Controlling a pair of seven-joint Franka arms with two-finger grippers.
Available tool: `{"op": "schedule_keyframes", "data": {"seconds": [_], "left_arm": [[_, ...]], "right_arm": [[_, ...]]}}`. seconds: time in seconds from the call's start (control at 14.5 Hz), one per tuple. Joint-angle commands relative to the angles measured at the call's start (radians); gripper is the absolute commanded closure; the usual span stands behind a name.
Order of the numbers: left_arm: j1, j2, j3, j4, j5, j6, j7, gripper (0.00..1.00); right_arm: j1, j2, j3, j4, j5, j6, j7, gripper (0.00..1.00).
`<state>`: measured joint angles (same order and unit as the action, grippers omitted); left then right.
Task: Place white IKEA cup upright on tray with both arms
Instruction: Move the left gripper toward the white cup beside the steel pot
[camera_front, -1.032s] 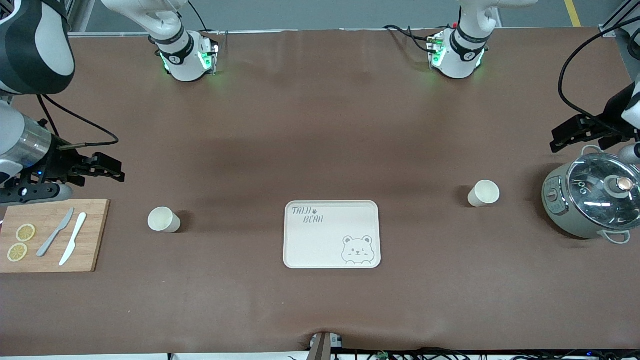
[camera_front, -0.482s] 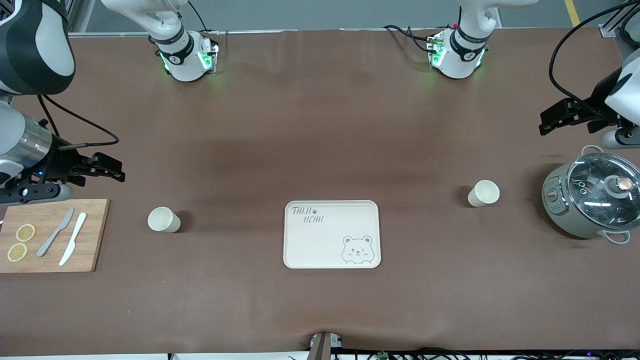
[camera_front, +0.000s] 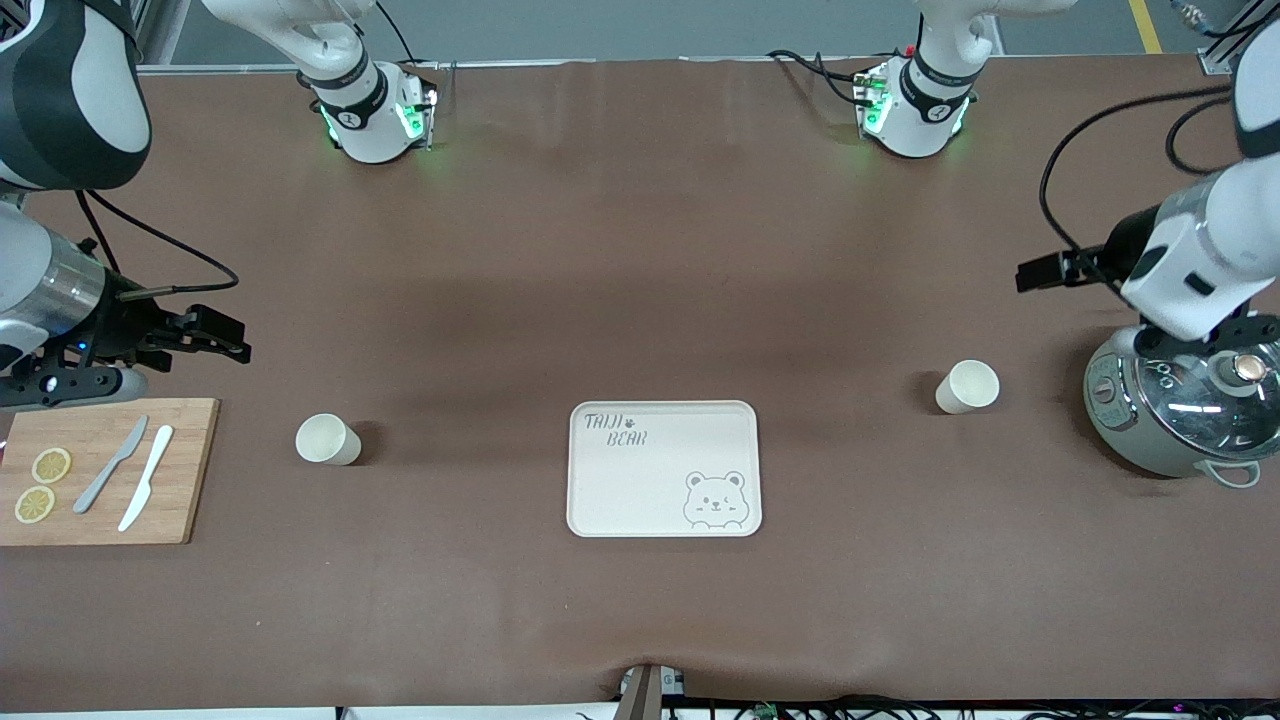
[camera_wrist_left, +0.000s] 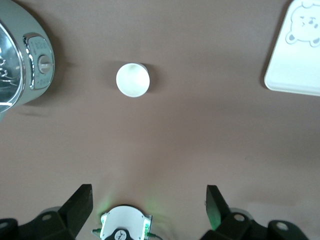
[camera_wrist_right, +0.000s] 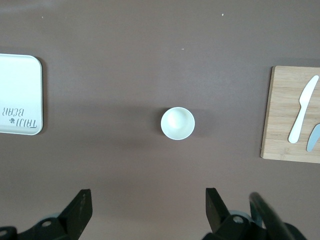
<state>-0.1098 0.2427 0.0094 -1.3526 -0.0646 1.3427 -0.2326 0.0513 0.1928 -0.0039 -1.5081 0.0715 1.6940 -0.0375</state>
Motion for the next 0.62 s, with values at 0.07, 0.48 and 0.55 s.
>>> {"op": "schedule_keyframes", "data": {"seconds": [0.07, 0.48, 0.55], "left_arm": [[0.038, -0.005, 0.047, 0.039, -0.02, 0.074, 0.018, 0.0], [0.055, -0.002, 0.081, 0.033, 0.012, 0.086, 0.009, 0.0], [0.061, 0.001, 0.081, 0.032, 0.046, 0.085, 0.006, 0.0]], "right_arm": [[0.001, -0.012, 0.005, -0.006, -0.018, -0.008, 0.013, 0.0], [0.001, -0.01, 0.005, -0.006, -0.018, -0.008, 0.013, 0.0], [-0.001, -0.01, 0.005, -0.006, -0.018, -0.008, 0.013, 0.0]]}}
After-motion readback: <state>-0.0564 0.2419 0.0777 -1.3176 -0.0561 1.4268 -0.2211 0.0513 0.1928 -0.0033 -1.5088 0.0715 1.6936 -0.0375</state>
